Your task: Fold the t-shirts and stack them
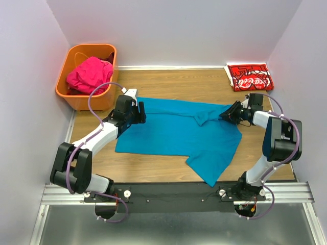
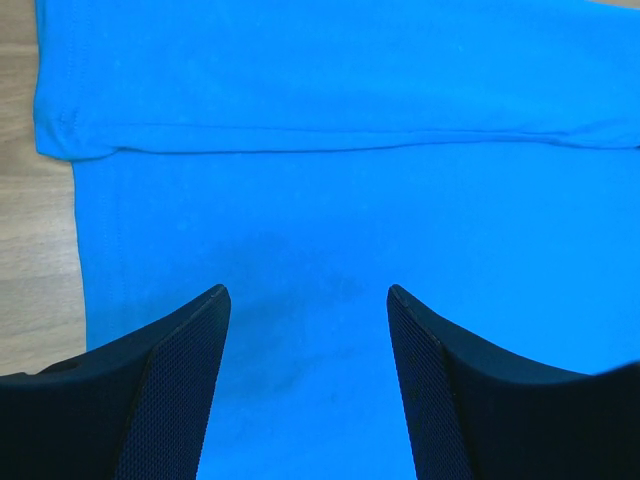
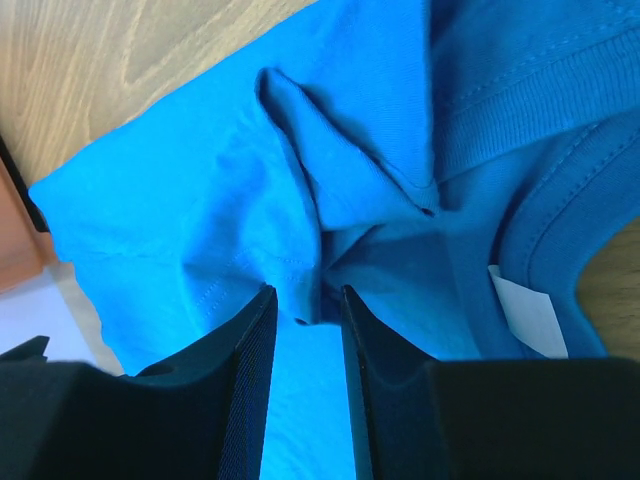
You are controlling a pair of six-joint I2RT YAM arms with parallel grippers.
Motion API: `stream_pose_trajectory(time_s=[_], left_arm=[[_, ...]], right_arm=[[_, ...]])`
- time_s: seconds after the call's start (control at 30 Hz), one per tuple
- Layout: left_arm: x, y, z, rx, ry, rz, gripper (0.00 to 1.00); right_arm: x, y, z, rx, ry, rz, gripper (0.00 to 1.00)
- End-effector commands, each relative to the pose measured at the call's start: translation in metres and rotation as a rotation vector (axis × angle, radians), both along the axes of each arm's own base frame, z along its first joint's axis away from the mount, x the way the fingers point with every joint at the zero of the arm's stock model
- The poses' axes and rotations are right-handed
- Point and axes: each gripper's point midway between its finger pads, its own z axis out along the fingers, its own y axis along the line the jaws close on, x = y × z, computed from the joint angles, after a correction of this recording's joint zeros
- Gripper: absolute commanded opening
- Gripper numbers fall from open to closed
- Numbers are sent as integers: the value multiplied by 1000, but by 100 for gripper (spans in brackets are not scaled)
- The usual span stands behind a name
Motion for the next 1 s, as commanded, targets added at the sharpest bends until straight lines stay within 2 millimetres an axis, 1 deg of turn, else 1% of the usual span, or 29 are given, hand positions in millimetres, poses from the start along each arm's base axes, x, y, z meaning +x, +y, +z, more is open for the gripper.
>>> stream_pose_trajectory(time_s=[0.0,0.1,0.13,0.2,0.27,0.47,0.53,0.63,0.67,0.73,0.77,0.83,0.87,0.9,0.97], left_arm=[[7,-5,22,-16,-79,-26,72],[8,-5,24,-18,-83,-27,72],[8,-5,24,-18,-83,-27,72],[6,-5,21,-14,-77,-28,72],[5,-5,19,-13,-72,-28,72],[5,-4,18,-13,-70,-24,72],[5,-4,17,-11,-68,-26,72],[3,-4,13,-7,-60,-25,72],[7,-5,18,-15,-81,-25,72],[8,-6,16,-14,-77,-30,72],[8,-6,15,-15,-75,-31,72],[9,-8,14,-18,-75,-35,72],[9,-8,13,-18,-72,-36,72],[10,-8,13,-17,-72,-38,72],[11,-9,12,-16,-70,-42,72]], right_arm=[[0,-2,-9,-28,21,1,38],[-1,1,-10,-21,22,8,31],[0,1,-8,-18,19,9,27],[0,2,-7,-12,16,11,23],[-1,1,-7,-10,17,7,22],[-3,3,-4,-6,13,5,9],[-3,4,3,0,0,5,7],[-4,5,13,13,-16,0,7],[-4,6,16,13,-21,-3,7],[-7,7,24,25,-27,-8,6],[-10,9,29,31,-29,-6,6],[-14,10,32,36,-27,-9,6],[-20,11,30,38,-11,-12,6],[-21,11,34,38,-15,-13,6],[-30,12,36,38,-8,-16,6]])
